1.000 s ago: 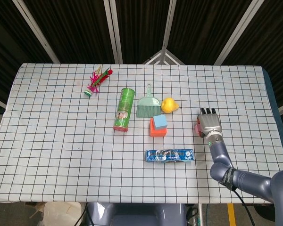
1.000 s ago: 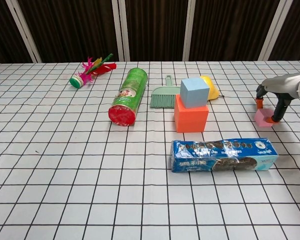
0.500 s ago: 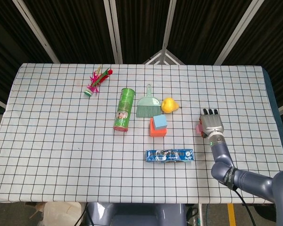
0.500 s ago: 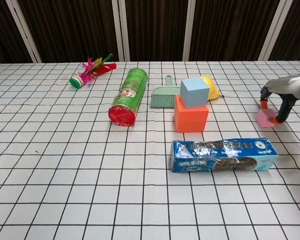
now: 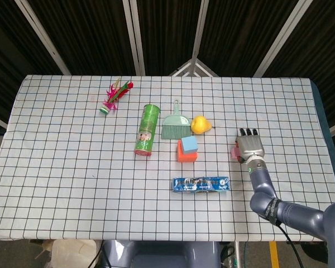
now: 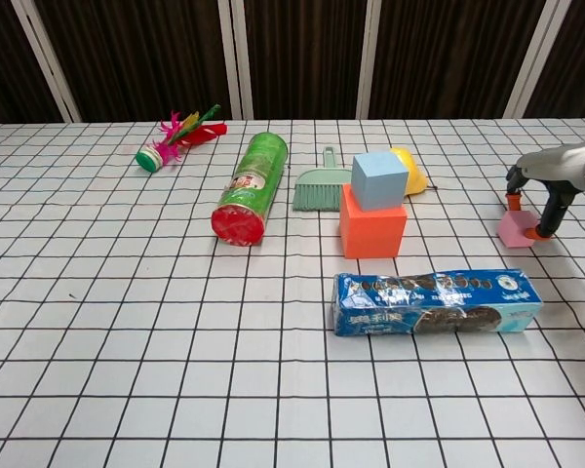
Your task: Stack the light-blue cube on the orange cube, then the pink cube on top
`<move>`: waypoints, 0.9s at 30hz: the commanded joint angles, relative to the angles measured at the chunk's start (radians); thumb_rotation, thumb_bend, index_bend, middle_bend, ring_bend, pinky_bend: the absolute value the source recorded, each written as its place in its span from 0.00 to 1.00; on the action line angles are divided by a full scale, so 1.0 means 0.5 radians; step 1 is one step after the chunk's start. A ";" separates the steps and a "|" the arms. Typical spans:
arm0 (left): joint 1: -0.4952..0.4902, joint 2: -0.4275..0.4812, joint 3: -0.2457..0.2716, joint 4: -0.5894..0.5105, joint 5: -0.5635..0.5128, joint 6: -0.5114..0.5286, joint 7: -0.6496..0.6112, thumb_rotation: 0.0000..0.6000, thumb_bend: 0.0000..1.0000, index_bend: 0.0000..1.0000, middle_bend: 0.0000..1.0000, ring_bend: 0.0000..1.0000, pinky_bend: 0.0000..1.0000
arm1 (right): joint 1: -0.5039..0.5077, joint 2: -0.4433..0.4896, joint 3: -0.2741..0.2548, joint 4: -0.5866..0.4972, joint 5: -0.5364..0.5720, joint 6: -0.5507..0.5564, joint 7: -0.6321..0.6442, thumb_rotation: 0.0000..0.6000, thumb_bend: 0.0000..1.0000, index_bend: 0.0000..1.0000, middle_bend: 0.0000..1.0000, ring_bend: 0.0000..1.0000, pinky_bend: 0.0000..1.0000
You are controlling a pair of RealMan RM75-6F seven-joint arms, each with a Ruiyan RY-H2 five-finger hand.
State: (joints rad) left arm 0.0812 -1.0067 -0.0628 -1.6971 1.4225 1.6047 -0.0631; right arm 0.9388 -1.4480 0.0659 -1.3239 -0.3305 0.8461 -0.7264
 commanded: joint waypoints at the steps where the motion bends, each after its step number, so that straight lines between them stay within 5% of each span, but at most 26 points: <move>1: -0.001 0.001 0.000 0.000 0.000 -0.002 0.000 1.00 0.16 0.11 0.00 0.00 0.00 | 0.000 0.008 0.002 -0.015 0.000 0.010 -0.004 1.00 0.44 0.53 0.08 0.02 0.01; 9: -0.004 0.006 0.001 0.001 0.008 -0.005 -0.018 1.00 0.16 0.11 0.00 0.00 0.00 | 0.053 0.152 0.020 -0.230 0.049 0.117 -0.115 1.00 0.44 0.53 0.08 0.02 0.01; 27: -0.003 0.037 0.011 0.038 0.037 -0.012 -0.139 1.00 0.16 0.11 0.00 0.00 0.00 | 0.440 0.619 0.184 -0.903 0.611 0.406 -0.613 1.00 0.46 0.55 0.08 0.02 0.01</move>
State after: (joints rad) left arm 0.0802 -0.9888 -0.0580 -1.6788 1.4398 1.5993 -0.1319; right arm 1.1415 -1.1487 0.1458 -1.7565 -0.0421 1.0358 -1.0166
